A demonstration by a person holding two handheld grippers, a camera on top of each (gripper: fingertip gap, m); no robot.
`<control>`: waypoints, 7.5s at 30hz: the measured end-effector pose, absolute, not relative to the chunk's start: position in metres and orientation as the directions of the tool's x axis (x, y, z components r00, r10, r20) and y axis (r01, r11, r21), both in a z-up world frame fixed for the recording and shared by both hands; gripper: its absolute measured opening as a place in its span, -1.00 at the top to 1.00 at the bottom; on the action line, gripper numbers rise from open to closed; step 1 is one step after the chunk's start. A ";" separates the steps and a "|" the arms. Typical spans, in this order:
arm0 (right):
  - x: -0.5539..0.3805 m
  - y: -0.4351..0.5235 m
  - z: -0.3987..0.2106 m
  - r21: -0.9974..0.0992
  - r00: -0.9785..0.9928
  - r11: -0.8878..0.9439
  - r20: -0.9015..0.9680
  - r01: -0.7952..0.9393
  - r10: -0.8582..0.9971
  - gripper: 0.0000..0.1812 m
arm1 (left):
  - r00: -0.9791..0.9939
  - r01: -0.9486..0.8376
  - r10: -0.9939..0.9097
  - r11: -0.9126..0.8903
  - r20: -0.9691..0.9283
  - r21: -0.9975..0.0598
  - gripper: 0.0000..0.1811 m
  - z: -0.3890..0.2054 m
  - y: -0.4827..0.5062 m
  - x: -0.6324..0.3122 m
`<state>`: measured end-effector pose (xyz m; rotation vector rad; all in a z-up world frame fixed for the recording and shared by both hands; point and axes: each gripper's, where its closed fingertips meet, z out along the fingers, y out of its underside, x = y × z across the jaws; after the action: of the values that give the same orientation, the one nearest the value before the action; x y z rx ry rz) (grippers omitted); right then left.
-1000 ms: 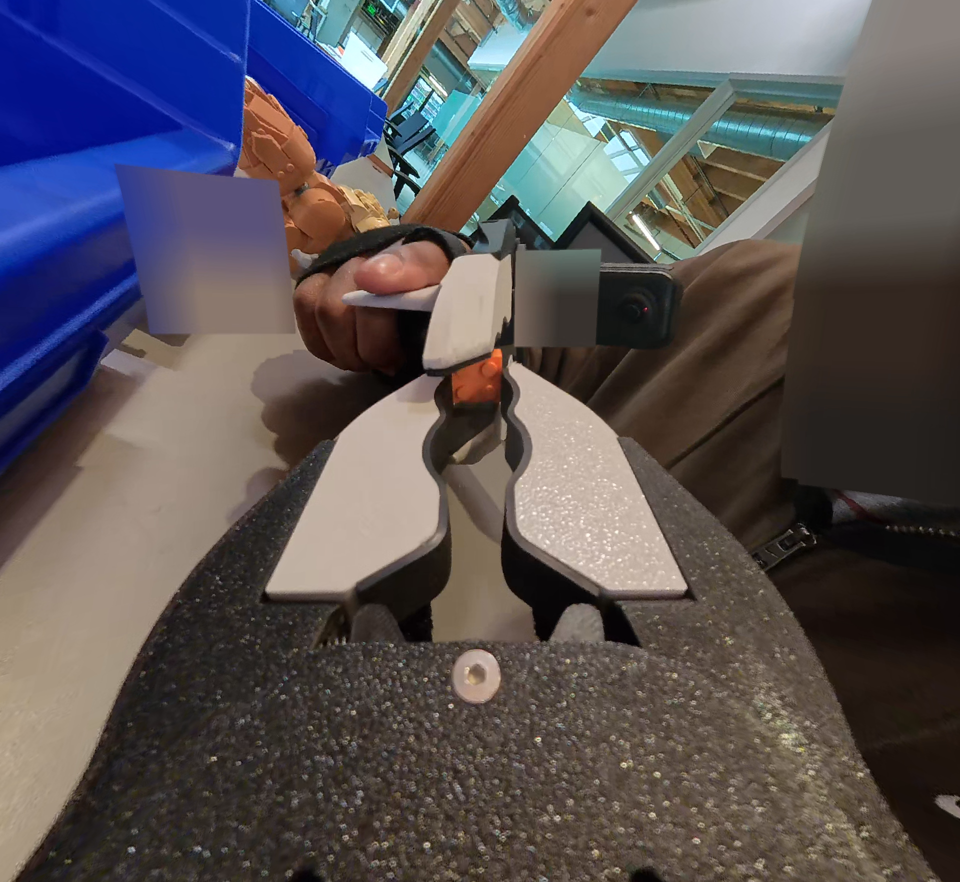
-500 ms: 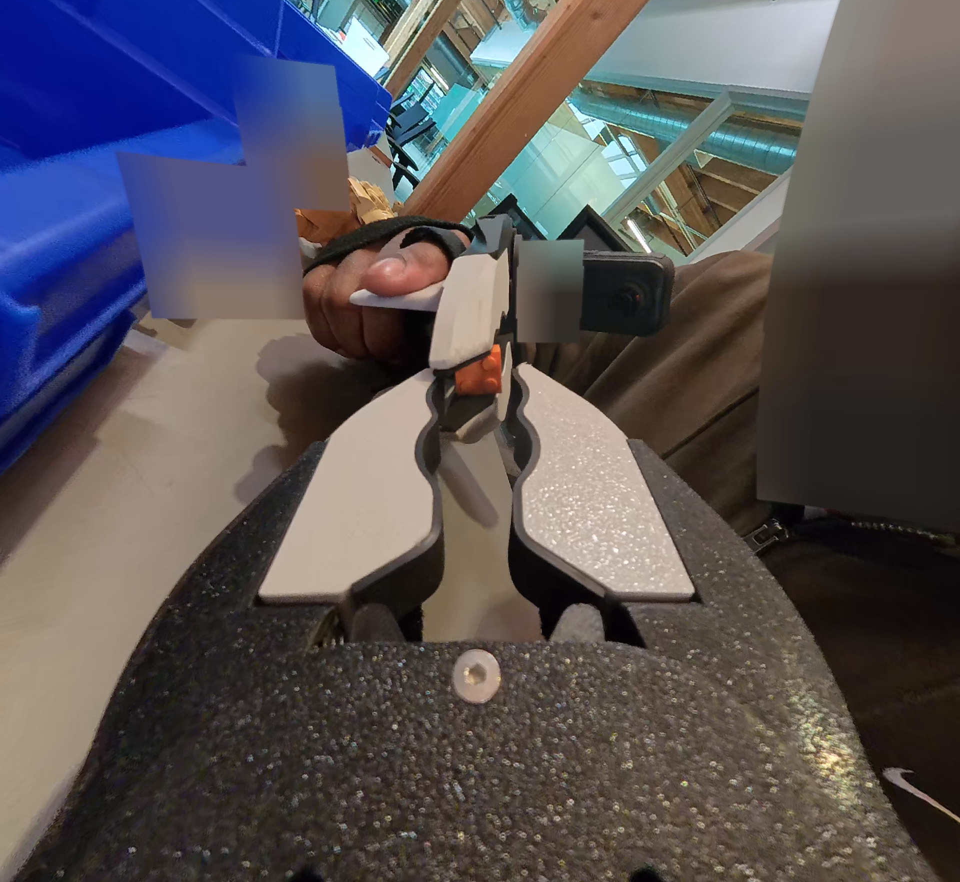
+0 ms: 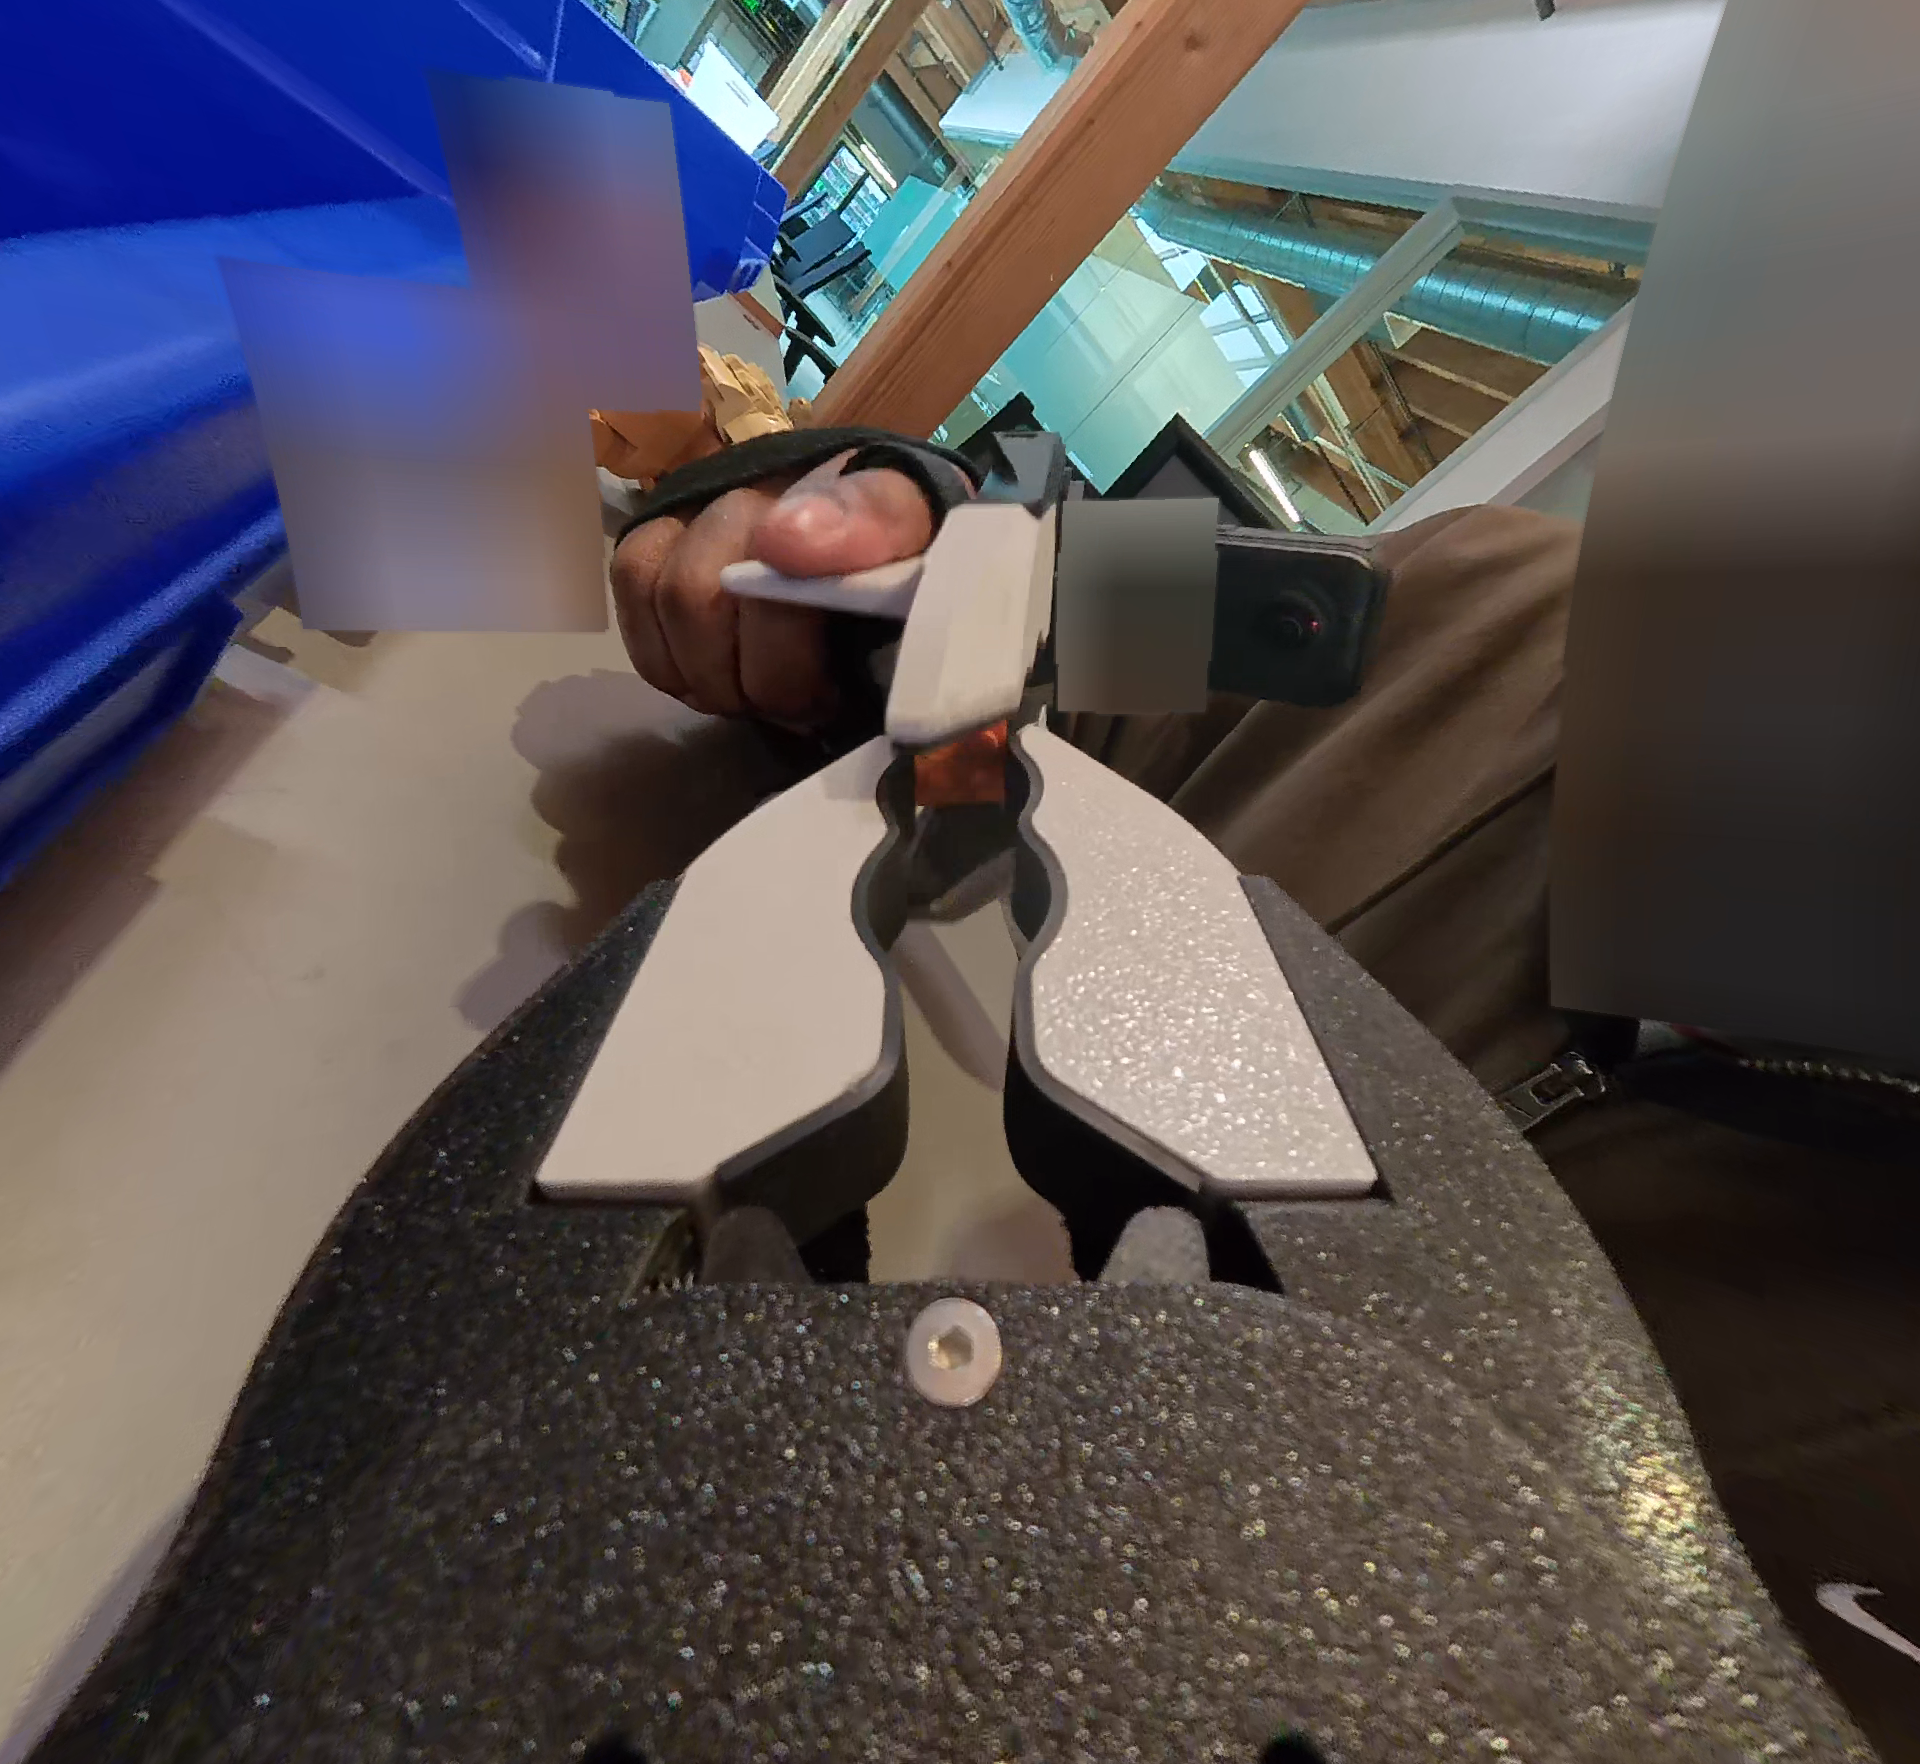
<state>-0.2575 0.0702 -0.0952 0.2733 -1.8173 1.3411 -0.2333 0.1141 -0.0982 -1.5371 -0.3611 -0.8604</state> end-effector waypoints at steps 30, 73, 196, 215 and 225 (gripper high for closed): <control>-0.251 0.074 -0.107 -0.668 -0.665 0.412 0.726 -0.620 0.177 0.76 | 0.760 0.569 -0.174 -0.285 0.626 -0.771 0.83 -0.108 0.101 -0.235; -0.245 0.075 -0.107 -0.750 -0.758 0.363 0.634 -0.553 0.155 0.80 | 0.669 0.657 -0.225 -0.265 0.708 -0.705 0.83 -0.108 0.101 -0.235; -0.179 0.068 -0.043 -0.957 -0.898 -0.239 0.047 -0.166 0.438 0.82 | 0.952 -0.075 0.305 0.340 0.035 -0.938 0.60 -0.033 0.039 -0.193; -0.157 0.051 -0.067 -0.816 -0.661 0.216 0.565 -0.536 0.494 0.82 | 0.706 0.692 -0.387 0.200 0.593 -0.693 0.65 -0.060 0.059 -0.154; -0.151 0.051 -0.069 -0.767 -0.611 0.262 0.630 -0.586 0.478 0.82 | 0.689 0.698 -0.394 0.134 0.608 -0.703 0.79 -0.067 0.065 -0.146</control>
<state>-0.1511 0.0506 -0.0693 0.1012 -1.6450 1.5066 -0.1456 0.0645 -0.0671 -1.1947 -0.3060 -0.8094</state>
